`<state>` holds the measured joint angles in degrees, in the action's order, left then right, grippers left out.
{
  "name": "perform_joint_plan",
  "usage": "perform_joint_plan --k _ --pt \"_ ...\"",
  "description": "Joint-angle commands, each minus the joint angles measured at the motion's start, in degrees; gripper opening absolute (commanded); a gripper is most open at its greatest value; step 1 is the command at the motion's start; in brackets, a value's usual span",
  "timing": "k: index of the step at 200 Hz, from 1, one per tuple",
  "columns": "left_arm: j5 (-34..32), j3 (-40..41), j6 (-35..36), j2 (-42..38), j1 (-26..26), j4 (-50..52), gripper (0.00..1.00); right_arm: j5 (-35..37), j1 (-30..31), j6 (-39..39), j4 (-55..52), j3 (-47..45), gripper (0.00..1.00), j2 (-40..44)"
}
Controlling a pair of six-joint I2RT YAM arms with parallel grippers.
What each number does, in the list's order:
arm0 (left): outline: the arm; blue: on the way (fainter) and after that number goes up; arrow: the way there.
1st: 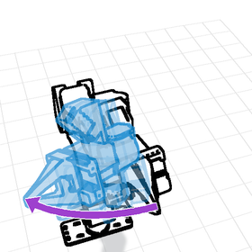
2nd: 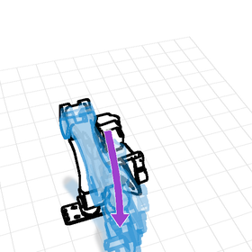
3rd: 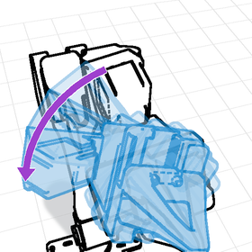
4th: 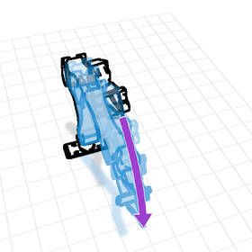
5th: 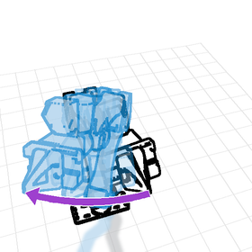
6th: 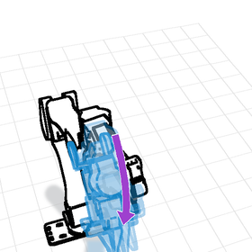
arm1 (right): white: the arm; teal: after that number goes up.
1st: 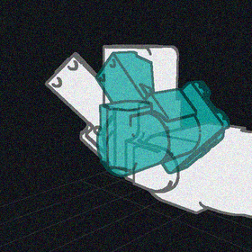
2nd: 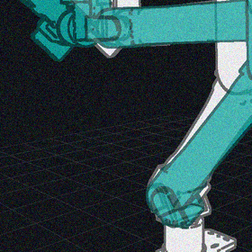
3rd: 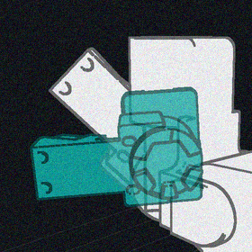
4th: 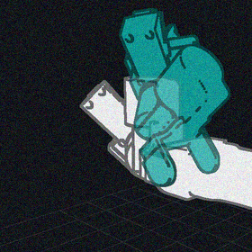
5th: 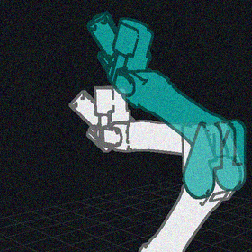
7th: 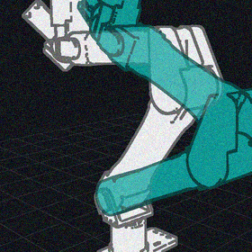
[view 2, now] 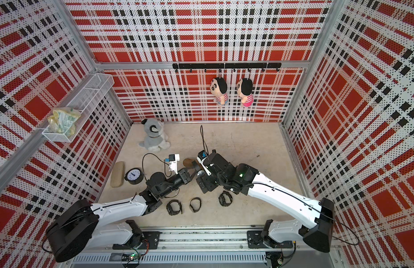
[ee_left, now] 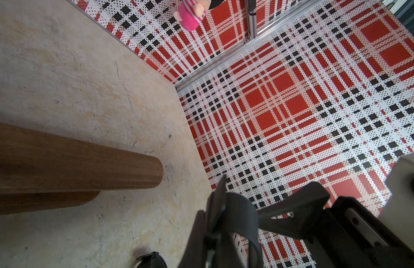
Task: Place watch on stand
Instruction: Pick up the watch at the center of the board.
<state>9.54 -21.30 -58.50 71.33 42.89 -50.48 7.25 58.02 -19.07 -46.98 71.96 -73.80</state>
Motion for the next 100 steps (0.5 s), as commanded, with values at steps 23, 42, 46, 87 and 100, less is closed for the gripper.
perform_joint_plan --k 23,42,46,87,100 --pt "-0.2 -0.2 1.4 0.4 0.5 0.1 0.00 2.4 0.7 0.7 -0.7 2.1 0.87 -1.8" --pt "-0.1 -0.2 1.6 0.6 0.5 0.1 0.00 2.6 0.7 1.0 -0.5 2.4 0.86 -2.6" --pt "-0.1 -0.2 1.5 0.6 0.5 0.1 0.00 2.7 0.8 1.0 -0.3 2.5 0.85 -2.8" --pt "0.0 -0.4 1.6 0.7 0.6 0.1 0.00 3.7 1.0 1.4 -0.2 3.0 0.78 -4.4" --pt "0.0 -0.4 1.6 0.6 0.6 0.1 0.00 4.1 1.1 1.5 -0.3 3.1 0.78 -5.0"
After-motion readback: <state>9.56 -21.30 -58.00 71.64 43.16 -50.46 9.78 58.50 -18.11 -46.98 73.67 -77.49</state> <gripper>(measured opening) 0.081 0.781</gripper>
